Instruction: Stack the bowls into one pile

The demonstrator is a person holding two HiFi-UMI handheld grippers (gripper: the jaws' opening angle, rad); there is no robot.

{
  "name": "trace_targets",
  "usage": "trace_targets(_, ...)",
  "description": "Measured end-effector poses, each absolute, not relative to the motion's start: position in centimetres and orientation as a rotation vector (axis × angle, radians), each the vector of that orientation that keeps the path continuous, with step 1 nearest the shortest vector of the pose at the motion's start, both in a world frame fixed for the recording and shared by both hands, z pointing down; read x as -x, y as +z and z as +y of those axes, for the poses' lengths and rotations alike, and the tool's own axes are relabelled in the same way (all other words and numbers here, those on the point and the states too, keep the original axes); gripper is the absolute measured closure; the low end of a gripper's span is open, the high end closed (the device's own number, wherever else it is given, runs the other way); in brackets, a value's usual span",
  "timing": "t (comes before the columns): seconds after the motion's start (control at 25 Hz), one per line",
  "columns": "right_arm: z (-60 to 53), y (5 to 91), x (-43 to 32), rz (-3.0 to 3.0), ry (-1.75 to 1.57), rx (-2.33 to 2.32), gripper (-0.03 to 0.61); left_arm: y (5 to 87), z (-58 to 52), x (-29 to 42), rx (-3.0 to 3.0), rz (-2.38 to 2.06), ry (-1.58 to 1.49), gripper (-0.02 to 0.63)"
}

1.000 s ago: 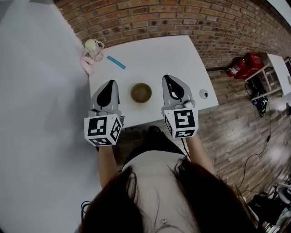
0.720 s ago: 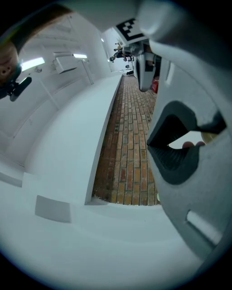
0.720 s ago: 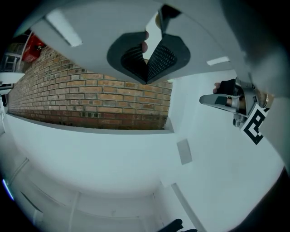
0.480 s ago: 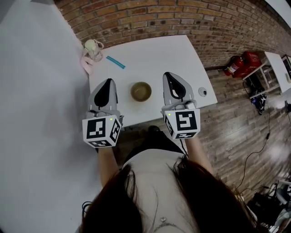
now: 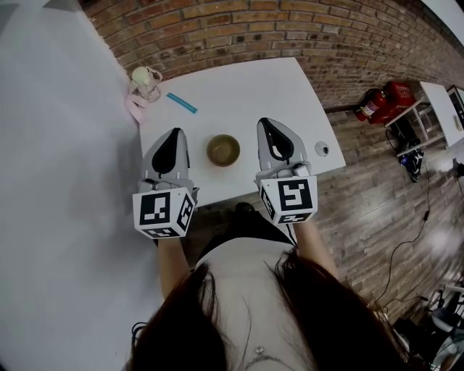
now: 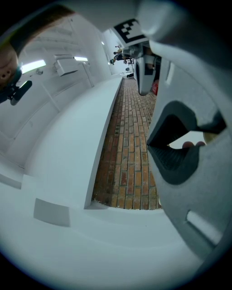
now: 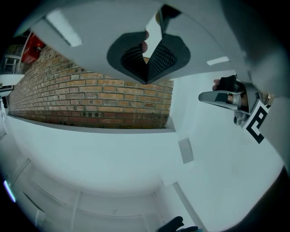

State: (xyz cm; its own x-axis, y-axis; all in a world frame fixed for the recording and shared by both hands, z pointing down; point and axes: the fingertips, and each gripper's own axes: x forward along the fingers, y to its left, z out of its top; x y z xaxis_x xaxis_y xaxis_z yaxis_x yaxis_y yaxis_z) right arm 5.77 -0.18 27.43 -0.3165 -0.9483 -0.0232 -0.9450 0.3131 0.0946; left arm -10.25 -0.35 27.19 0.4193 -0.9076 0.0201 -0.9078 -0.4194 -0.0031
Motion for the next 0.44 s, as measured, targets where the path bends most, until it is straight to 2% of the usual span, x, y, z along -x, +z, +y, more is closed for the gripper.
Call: trace_targets(0.44, -1.07, 27.77, -5.49, -2.517, -0.122, -1.796, 0.575, 27.17, -1.02, 10.04, -2.633, -1.68, 0.017, 0.611)
